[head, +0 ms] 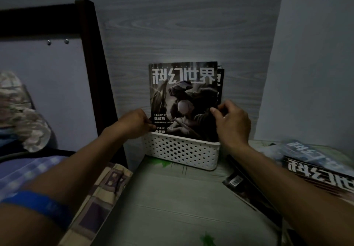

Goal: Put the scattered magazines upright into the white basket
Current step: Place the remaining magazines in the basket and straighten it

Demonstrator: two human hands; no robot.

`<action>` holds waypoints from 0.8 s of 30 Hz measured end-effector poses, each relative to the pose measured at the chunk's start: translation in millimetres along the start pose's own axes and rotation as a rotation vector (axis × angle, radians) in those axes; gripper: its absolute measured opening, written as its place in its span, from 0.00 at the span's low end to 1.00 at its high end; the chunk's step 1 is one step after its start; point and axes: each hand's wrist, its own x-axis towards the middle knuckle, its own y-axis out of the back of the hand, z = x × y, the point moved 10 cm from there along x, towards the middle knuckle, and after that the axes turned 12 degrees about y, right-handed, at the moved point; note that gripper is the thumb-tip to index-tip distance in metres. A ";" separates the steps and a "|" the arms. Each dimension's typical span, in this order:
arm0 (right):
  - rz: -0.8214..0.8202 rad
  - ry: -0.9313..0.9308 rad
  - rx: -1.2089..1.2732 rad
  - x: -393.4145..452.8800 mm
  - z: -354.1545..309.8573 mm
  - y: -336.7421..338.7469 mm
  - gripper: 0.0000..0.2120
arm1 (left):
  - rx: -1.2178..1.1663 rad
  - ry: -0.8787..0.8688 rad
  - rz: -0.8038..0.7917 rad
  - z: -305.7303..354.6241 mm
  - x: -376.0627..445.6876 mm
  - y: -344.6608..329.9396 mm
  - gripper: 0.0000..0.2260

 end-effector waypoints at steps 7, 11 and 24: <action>-0.177 -0.104 -0.123 1.4 18.7 -10.6 0.18 | -0.113 0.130 0.013 -7.2 -7.6 -2.2 0.10; -0.436 -0.292 0.314 -11.8 13.4 -3.1 0.10 | -0.328 0.111 0.290 -14.5 -58.7 -0.7 0.11; -1.399 -0.102 -0.325 -175.6 96.2 246.8 0.43 | -0.351 -0.405 -0.332 91.7 -238.9 -121.8 0.07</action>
